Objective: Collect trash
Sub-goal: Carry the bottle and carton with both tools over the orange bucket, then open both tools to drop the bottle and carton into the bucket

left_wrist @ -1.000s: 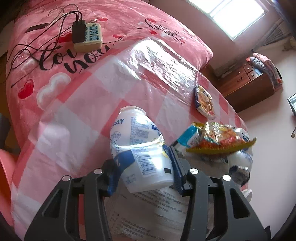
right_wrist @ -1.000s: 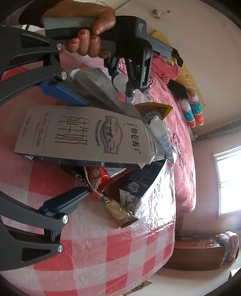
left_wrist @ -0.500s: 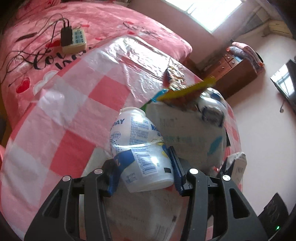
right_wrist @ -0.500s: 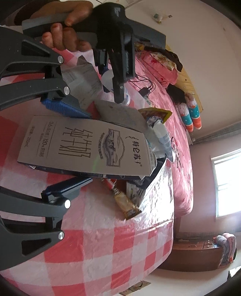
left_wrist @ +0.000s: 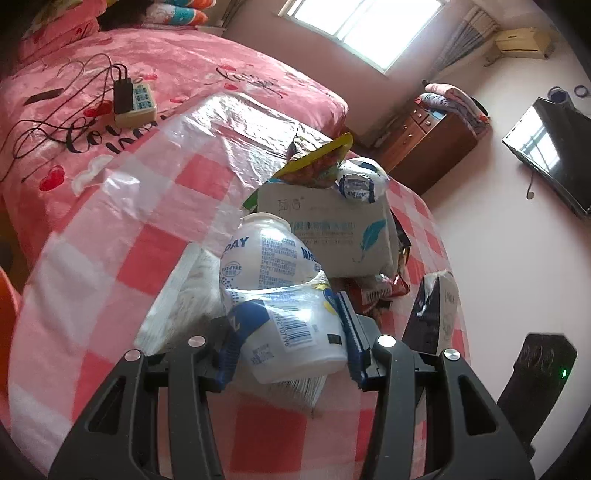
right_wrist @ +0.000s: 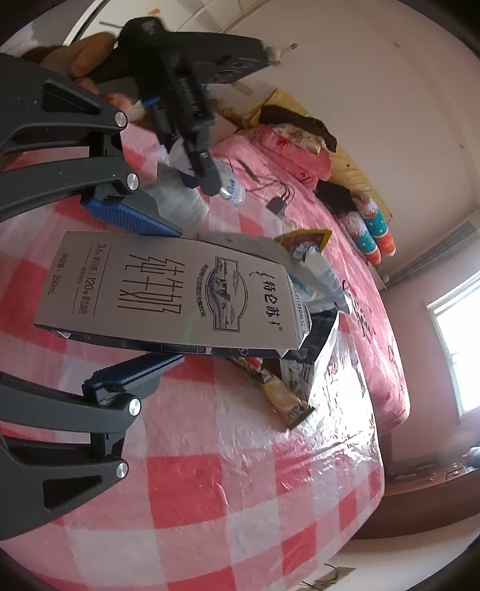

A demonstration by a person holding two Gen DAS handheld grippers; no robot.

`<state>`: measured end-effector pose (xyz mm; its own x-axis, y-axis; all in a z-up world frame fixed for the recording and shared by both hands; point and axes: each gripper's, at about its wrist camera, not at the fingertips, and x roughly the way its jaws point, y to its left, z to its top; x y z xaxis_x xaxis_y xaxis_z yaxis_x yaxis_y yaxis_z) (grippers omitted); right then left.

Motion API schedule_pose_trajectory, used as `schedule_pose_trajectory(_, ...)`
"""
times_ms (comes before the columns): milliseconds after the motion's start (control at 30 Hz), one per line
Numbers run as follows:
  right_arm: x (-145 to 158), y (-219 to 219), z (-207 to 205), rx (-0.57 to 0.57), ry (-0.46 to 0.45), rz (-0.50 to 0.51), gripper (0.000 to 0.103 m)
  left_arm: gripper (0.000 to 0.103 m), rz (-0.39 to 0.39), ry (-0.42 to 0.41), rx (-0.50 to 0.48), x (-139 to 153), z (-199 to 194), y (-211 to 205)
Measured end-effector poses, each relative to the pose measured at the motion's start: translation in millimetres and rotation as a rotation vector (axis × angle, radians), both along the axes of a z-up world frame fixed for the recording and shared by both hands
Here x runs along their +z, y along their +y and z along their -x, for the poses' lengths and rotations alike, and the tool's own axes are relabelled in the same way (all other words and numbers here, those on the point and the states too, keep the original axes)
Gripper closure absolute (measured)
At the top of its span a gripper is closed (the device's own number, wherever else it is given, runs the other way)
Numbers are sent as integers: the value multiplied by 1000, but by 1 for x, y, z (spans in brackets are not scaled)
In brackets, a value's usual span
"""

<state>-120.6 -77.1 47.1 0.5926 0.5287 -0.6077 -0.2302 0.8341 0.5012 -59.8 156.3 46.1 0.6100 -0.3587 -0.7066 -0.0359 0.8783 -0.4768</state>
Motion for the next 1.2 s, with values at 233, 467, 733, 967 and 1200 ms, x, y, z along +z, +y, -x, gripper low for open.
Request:
schedule_pose_trajectory(233,20,40,5,95,21,-58,41,54,-42,-45,27,8,35,28)
schedule_pose_trajectory(467,38,120,4,288,52,-96,41,54,-67,-58,123,5,82,92)
schedule_pose_trajectory(733,41,244,3,545,114,-85,41,54,-117,-16,328,-22,131,186)
schedule_pose_trajectory(967,31,328,1,675,155,-38,41,54,-158,45,471,-56,153,248)
schedule_pose_trajectory(1200,3,382,4,705,203,20,37,50,-193,99,509,-83,157,269)
